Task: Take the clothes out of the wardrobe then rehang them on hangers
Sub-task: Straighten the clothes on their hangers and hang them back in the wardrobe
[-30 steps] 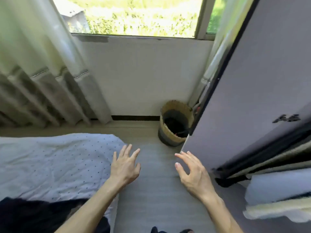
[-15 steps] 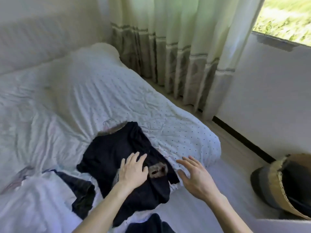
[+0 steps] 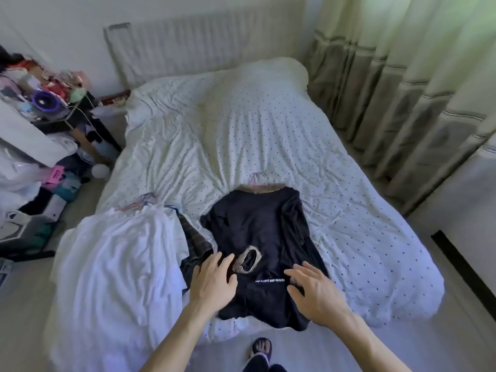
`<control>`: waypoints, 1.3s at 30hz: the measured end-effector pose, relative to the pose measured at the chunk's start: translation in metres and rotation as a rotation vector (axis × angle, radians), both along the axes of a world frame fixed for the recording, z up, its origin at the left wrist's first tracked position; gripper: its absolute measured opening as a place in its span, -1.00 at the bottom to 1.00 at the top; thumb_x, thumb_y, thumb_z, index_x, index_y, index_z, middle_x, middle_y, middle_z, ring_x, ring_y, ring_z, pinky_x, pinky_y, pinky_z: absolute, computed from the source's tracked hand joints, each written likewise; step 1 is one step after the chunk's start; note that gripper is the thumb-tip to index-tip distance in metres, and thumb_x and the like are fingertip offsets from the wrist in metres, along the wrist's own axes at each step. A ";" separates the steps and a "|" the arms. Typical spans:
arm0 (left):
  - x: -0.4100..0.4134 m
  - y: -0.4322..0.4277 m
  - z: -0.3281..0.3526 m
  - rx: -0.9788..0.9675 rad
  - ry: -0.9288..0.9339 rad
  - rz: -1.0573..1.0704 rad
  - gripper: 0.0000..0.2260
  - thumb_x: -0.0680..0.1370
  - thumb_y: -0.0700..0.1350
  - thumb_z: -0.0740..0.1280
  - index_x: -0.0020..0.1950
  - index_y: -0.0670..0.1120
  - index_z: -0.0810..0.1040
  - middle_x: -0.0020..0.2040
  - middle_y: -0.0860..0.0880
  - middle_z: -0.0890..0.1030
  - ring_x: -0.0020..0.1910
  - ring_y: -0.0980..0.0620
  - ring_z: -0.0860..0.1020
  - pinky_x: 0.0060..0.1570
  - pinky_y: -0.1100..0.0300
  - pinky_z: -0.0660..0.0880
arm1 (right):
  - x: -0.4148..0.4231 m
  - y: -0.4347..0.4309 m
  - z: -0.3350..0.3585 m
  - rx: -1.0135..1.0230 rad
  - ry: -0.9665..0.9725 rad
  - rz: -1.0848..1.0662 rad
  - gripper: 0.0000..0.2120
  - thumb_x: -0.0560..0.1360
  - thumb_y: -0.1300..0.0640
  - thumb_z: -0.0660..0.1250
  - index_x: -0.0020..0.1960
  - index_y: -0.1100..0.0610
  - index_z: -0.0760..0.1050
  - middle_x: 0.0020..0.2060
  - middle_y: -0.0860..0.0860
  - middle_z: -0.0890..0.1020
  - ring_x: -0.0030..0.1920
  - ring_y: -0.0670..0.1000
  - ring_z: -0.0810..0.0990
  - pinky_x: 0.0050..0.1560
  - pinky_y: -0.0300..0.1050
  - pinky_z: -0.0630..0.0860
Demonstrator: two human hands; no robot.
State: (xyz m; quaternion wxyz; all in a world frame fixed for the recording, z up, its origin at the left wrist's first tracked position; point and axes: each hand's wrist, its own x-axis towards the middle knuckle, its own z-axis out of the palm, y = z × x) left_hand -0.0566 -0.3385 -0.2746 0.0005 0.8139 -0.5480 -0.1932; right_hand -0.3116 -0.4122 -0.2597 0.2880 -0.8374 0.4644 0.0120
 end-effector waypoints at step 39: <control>0.232 -0.401 -0.243 0.411 0.131 0.022 -0.39 0.61 0.00 0.21 0.63 0.00 0.07 0.59 -0.11 0.17 0.52 -0.16 0.24 0.42 -0.10 0.31 | 0.154 -0.283 -0.247 0.418 0.459 -0.132 -0.37 0.66 -0.09 0.10 0.63 -0.08 -0.13 0.62 0.05 -0.18 0.61 0.15 -0.17 0.56 0.16 0.04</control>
